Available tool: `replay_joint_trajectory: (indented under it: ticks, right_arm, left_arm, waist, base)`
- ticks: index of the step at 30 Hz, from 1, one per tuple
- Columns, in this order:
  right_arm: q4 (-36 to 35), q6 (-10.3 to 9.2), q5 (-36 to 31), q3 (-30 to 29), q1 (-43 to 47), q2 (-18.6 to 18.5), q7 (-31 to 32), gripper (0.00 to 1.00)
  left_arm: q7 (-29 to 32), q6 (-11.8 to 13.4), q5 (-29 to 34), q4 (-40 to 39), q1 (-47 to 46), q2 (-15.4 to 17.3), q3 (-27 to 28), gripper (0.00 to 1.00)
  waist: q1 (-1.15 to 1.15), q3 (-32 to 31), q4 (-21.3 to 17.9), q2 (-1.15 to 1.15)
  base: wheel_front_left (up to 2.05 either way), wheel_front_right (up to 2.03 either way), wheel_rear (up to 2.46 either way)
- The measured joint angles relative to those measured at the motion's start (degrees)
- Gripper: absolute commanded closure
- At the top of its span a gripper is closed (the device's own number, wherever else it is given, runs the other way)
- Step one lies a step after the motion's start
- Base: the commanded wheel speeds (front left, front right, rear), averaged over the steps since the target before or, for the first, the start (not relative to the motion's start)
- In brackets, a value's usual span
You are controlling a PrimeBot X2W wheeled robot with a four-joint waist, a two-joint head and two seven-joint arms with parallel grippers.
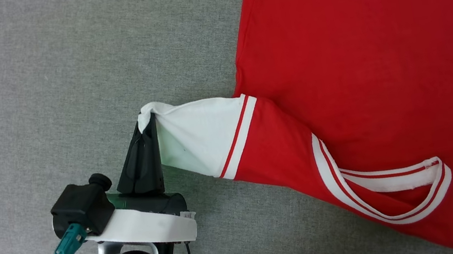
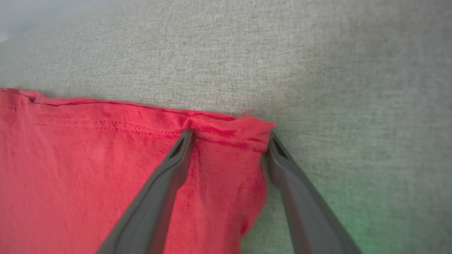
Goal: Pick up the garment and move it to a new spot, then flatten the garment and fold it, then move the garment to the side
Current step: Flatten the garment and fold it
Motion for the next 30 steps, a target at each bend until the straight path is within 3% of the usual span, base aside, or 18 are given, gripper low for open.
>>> replay_joint_trajectory:
  ticks: [1, 3, 8, 15, 24, 30]
  right_arm:
    - [0.26, 0.0, -0.4, -0.34, -0.3, -0.03, 0.9, 0.0]
    - [1.0, 0.03, -1.3, -1.29, -0.75, 0.01, 2.23, 1.0]
    - [1.81, 0.0, -2.94, -1.47, 0.23, 1.21, 3.09, 1.0]
    - [-0.36, 0.0, -4.42, 3.64, 6.09, 0.89, 2.97, 1.0]
    - [-12.06, -0.01, -0.41, 13.23, 20.2, -3.31, 4.74, 1.0]
    - [-21.32, -0.01, 2.6, 14.46, 34.98, -5.1, 8.96, 1.0]
  left_arm:
    - [-0.04, -0.23, -0.04, 0.37, -0.05, -0.13, -0.02, 1.0]
    - [-0.16, -0.38, -0.18, 1.16, -0.12, -0.27, -0.09, 1.0]
    - [-0.33, -0.9, -0.27, 2.89, -0.68, -0.3, -0.31, 1.0]
    - [0.55, -0.96, -1.8, 5.93, 1.25, 0.35, -0.26, 1.0]
    - [2.41, 0.97, -4.86, 7.45, 8.29, 2.91, 2.07, 1.0]
    - [4.13, 2.5, -6.89, 7.02, 13.97, 5.13, 3.8, 1.0]
  waist:
    - [0.0, 0.23, 0.26, 0.0]
    - [-0.01, 0.23, 0.41, 0.0]
    - [0.0, -1.73, 0.1, 0.0]
    - [0.0, -7.8, -1.26, 0.0]
    - [-0.01, -17.91, -6.03, 0.0]
    - [-0.01, -23.88, -11.25, 0.0]
  base:
    - [0.0, 0.0, 0.0]
    - [0.0, 0.0, 0.0]
    - [0.0, 0.0, 0.0]
    - [0.0, 0.0, 0.0]
    - [0.0, 0.0, 0.0]
    - [0.0, 0.0, 0.0]
